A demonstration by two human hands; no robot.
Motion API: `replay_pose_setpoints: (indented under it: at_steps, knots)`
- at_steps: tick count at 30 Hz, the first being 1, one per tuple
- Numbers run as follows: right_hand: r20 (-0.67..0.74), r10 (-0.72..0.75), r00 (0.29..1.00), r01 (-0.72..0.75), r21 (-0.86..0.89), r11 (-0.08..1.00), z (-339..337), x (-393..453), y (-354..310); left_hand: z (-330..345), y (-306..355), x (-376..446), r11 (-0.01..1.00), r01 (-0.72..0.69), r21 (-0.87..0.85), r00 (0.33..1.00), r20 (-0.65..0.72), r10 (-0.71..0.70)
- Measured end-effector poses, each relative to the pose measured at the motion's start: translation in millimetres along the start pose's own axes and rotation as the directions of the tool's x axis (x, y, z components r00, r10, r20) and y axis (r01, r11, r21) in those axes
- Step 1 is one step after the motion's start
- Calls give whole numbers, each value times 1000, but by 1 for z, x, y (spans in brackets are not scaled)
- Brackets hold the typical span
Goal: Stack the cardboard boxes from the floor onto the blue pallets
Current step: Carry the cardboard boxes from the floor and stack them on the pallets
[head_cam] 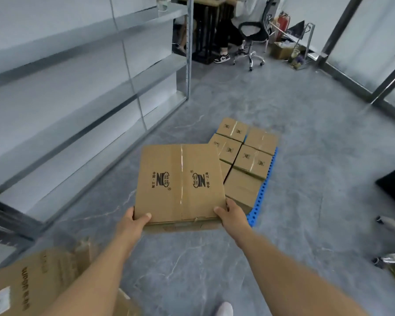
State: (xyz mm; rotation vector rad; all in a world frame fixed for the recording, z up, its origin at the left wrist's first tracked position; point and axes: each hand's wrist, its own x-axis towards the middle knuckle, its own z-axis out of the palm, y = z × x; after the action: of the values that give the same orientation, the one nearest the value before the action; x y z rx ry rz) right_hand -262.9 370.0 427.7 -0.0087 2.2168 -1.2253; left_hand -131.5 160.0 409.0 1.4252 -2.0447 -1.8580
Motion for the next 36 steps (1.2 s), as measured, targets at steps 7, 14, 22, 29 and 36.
replay_pose_setpoints:
  at_steps: [7, 14, 22, 29, 36]
  knots:
    - [-107, 90, 990, -85, 54, 995, -103, 22, 47, 115, 46, 2, 993, -67, 102, 989, 138, 53]
    - [-120, 166, 979, -142, 187, 972, -150, 34, 81, 173, 58, 10, 977, -43, 211, 971, 240, -9]
    - [-212, 278, 937, -221, 257, 941, -176, 52, 104, 224, 79, 42, 945, -82, 316, 917, 394, -52]
    - [-282, 353, 892, -261, 315, 912, -171, 97, 120, 260, 80, 99, 937, -91, 337, 860, 501, -96]
    - [-349, 320, 881, -210, 317, 925, -162, 216, 150, 324, 62, 215, 901, -166, 400, 885, 464, -43]
